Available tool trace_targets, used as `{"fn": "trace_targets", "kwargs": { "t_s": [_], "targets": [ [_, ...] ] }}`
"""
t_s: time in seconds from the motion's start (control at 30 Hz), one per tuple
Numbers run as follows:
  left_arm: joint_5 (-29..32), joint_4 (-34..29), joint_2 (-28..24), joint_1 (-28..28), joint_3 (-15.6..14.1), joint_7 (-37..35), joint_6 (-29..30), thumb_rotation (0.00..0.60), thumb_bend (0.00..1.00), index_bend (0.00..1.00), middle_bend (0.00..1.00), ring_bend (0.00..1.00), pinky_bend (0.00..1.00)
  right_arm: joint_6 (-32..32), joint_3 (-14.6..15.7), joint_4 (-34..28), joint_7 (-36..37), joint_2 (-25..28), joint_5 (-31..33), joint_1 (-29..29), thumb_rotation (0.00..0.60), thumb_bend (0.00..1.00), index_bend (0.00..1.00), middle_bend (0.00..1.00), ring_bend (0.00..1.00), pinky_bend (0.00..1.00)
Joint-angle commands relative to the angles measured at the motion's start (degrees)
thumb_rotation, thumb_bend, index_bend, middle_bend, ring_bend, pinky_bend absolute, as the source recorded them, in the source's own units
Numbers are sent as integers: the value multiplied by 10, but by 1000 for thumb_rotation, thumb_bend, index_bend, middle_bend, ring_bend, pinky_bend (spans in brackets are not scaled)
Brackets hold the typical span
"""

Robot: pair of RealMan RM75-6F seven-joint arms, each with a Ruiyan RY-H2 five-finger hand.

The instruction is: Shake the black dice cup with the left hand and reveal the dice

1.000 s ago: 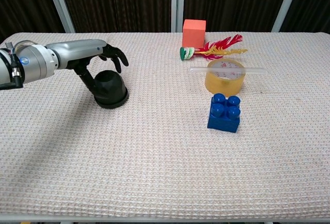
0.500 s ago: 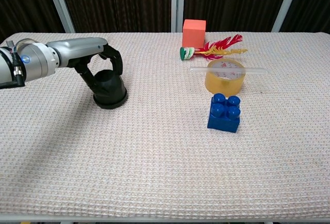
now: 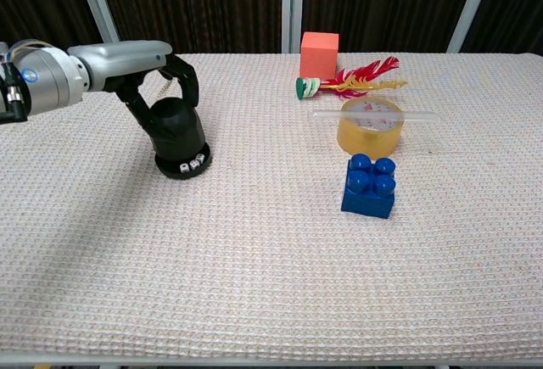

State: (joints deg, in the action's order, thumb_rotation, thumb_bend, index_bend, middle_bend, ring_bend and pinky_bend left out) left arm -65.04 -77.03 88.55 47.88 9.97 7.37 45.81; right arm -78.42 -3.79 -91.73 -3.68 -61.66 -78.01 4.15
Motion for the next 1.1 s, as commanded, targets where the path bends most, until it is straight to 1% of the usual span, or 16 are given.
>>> {"fn": "trace_targets", "kwargs": {
  "t_s": [0.03, 0.23, 0.37, 0.43, 0.5, 0.53, 0.57, 0.63, 0.7, 0.77, 0.93, 1.0, 1.1],
  "targets": [
    [6, -18, -17, -2, 2, 12, 8, 600, 161, 429, 411, 119, 171, -1, 1, 1, 1, -1, -1, 0, 600, 134, 0, 0, 0, 0],
    [20, -33, -45, -9, 8, 43, 33, 600, 164, 428, 411, 125, 170, -5, 1, 3, 3, -1, -8, -1, 600, 134, 0, 0, 0, 0],
    [48, -41, -67, -10, 5, 65, 24, 600, 164, 421, 402, 124, 165, -6, 1, 3, 3, -2, -8, -1, 600, 134, 0, 0, 0, 0],
    [52, -41, -77, -11, -1, 70, 14, 600, 157, 395, 351, 106, 156, -4, 1, 3, 2, -3, -8, 0, 600, 134, 0, 0, 0, 0],
    [49, -35, -79, -13, -6, 69, 13, 600, 135, 336, 211, 46, 144, -3, 2, 1, -2, -2, -9, 0, 600, 134, 0, 0, 0, 0],
    [49, -33, -79, -14, -6, 64, 13, 600, 130, 320, 180, 34, 143, -4, 2, 0, -3, -2, -9, 0, 600, 135, 0, 0, 0, 0],
    [47, -31, -79, -16, -5, 57, 13, 600, 119, 281, 128, 15, 140, -4, 2, -1, -4, -2, -9, 0, 600, 134, 0, 0, 0, 0],
    [44, -28, -80, -17, -5, 50, 13, 600, 108, 223, 87, 2, 137, -6, 1, -3, -4, -1, -8, 0, 600, 134, 0, 0, 0, 0],
    [39, -29, -81, -18, -5, 43, 14, 600, 95, 172, 73, 0, 131, -7, 0, -4, -4, 0, -8, 0, 600, 134, 0, 0, 0, 0],
    [33, -31, -83, -20, -4, 39, 20, 600, 87, 148, 69, 0, 127, -9, -1, -5, -3, 2, -8, -1, 600, 134, 0, 0, 0, 0],
    [21, -42, -93, -30, 2, 42, 56, 600, 79, 142, 68, 0, 125, -17, -2, -9, 2, 6, -13, -3, 600, 135, 0, 0, 0, 0],
    [14, -46, -98, -38, 5, 52, 84, 600, 77, 142, 68, 0, 124, -21, -3, -10, 6, 8, -15, -4, 600, 134, 0, 0, 0, 0],
    [4, -60, -109, -62, 8, 61, 141, 600, 74, 142, 68, 0, 119, -30, -4, -11, 14, 11, -22, -6, 600, 135, 0, 0, 0, 0]
  ]
}}
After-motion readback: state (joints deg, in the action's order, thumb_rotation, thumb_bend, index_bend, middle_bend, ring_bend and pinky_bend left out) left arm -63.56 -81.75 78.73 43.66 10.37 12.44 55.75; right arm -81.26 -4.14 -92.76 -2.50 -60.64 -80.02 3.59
